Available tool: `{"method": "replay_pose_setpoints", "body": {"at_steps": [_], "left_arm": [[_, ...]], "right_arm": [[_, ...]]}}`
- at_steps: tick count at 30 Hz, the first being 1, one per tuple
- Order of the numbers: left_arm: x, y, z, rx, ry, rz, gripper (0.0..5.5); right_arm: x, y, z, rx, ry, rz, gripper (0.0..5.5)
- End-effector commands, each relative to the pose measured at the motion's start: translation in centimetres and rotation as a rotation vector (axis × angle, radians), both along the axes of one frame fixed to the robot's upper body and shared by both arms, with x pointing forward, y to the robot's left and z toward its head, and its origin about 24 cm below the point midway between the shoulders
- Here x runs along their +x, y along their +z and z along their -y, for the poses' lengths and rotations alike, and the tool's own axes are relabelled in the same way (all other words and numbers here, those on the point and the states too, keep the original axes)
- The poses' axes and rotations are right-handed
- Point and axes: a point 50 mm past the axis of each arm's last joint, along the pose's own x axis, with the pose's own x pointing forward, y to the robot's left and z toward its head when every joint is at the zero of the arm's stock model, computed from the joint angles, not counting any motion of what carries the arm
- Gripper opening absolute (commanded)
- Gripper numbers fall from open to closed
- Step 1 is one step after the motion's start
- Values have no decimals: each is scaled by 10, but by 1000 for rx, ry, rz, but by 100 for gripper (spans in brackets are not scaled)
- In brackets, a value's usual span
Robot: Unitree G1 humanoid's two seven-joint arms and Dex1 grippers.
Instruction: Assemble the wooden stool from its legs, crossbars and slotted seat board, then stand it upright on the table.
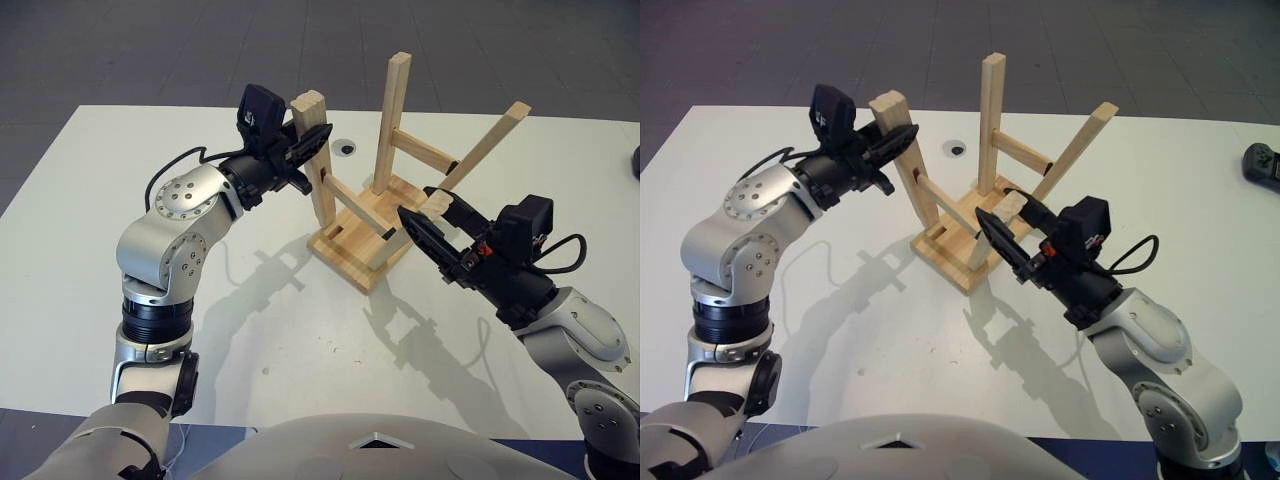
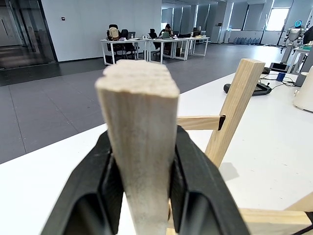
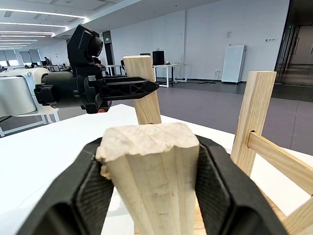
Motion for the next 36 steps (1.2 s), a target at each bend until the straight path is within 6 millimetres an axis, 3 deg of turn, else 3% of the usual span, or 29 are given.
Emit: {"method": "replay_pose_setpoints", "body": {"at_steps": [1, 7, 12, 18, 23, 36], "left_arm": [[-3, -23, 0, 48, -16, -123, 104], [-8, -22, 5, 50, -76, -142, 104], [-1, -17, -2, 138, -43, -84, 104], [-2, -26, 4, 97, -30, -112, 104], [6, -19, -2, 74, 24, -89, 104], [1, -6, 6, 42, -41, -78, 104]], "right_arm": [[-4, -19, -5, -13, 39, -133, 226], [-4, -20, -5, -9, 36, -135, 226], [-3, -21, -5, -12, 35, -137, 226], [-3, -21, -4, -13, 28, -133, 226], [-2, -20, -4, -9, 26, -131, 226], [-1, -20, -5, 2, 12, -128, 226]]}}
